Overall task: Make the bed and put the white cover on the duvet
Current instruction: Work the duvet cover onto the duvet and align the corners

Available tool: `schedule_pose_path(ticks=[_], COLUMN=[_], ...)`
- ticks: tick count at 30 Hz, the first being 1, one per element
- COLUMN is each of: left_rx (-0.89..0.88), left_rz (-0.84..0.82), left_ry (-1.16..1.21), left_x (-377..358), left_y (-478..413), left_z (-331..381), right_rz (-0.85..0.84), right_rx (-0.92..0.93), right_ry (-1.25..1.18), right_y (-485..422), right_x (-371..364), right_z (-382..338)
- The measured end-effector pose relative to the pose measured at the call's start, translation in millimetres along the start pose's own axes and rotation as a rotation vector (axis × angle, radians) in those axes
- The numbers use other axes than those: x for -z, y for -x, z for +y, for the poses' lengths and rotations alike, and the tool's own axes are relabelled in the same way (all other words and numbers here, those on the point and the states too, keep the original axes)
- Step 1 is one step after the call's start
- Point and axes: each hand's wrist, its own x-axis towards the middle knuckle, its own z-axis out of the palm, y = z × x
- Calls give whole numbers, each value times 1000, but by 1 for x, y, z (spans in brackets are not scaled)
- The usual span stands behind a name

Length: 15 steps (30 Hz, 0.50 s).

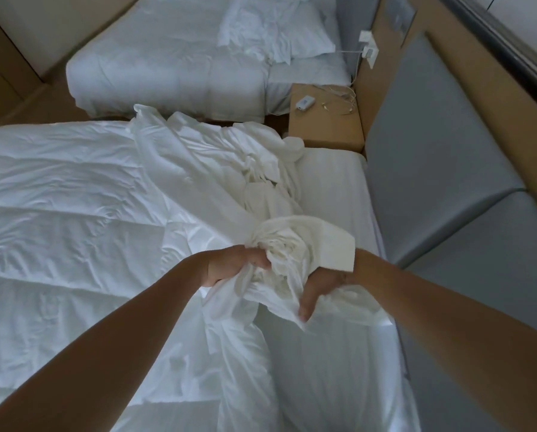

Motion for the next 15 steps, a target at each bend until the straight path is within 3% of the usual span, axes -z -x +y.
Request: schedule_pose_path(ticks=[4,9,15], left_rx=[39,-196,-280], left_rz=[-117,-61,47], left_ry=[-89,98,75], left_x=[-6,-11,-11], left_y=[2,-4,-6], left_z=[-2,-4,-4], right_rz=[80,193,190], right_rx=[207,333,389], right_ry=[-305,-588,-577], right_y=[11,3,3], right_x=[28,37,43], right_z=[-3,-6,-11])
